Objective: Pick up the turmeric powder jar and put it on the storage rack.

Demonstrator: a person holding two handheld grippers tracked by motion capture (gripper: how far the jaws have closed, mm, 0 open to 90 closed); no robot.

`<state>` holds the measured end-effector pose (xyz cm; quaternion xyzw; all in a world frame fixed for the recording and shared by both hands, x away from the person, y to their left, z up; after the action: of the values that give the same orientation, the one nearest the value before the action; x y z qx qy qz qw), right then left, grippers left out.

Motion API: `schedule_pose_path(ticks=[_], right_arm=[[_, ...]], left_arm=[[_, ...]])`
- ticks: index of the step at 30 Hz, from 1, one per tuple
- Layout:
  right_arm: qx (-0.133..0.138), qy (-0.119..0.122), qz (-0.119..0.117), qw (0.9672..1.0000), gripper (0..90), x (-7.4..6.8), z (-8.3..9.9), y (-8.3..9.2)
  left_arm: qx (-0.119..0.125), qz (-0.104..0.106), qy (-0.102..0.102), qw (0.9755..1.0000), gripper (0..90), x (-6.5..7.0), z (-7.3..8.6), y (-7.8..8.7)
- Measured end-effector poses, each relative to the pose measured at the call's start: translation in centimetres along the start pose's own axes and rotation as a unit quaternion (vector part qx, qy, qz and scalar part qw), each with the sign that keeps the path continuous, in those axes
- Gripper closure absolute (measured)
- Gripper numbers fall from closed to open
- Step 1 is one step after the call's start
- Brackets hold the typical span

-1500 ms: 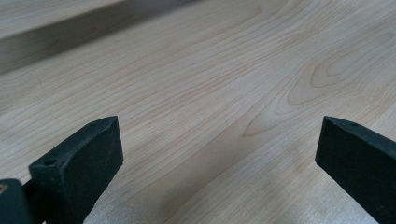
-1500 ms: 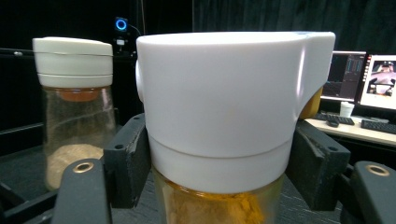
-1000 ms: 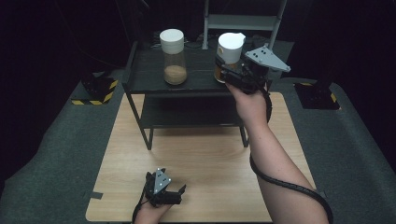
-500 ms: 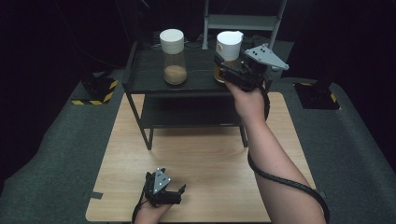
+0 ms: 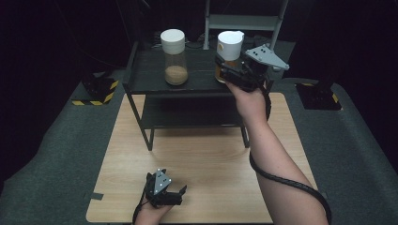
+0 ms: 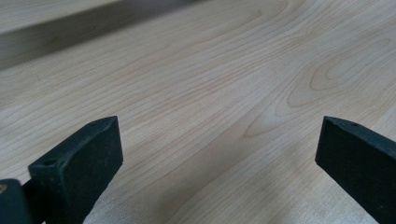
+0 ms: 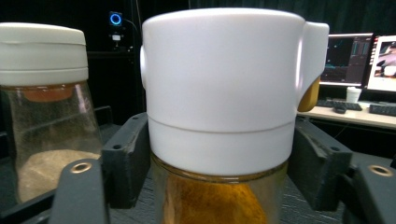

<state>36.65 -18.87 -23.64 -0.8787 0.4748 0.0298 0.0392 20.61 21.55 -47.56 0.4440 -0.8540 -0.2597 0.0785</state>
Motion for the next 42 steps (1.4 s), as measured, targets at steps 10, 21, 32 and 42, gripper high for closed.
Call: schedule_pose_path(ticks=[10, 21, 32, 42], right_arm=[[0.004, 0.002, 0.003, 1.0, 0.0, -0.7, 0.0, 0.7], [0.014, -0.001, -0.01, 0.9999, 0.0, -0.9, 0.8, 2.9], [0.019, 0.015, -0.021, 0.9995, 0.0, -1.0, 1.7, 5.6], [0.019, 0.035, -0.033, 0.9987, 0.0, -1.1, 3.1, 8.4]], left_arm=[[-0.002, -0.001, -0.001, 1.0, 1.0, 0.1, -0.1, 0.0], [-0.003, -0.003, -0.002, 1.0, 1.0, 0.1, -0.1, 0.0], [-0.003, -0.004, -0.002, 1.0, 1.0, 0.2, -0.1, -0.1], [-0.005, -0.007, -0.008, 0.9999, 1.0, 0.4, -0.2, -0.1]])
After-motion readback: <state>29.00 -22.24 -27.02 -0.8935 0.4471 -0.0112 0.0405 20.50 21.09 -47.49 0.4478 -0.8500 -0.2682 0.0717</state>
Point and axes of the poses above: each handheld gripper's, and its own axes: y roughly backward along the jaws, z roughly out of its underside, x roughly to its right, the point moved 1 cm from there along -y, roughly forward along the jaws, and after that the axes turned 5 degrees about -y, right-handed, at the moved point
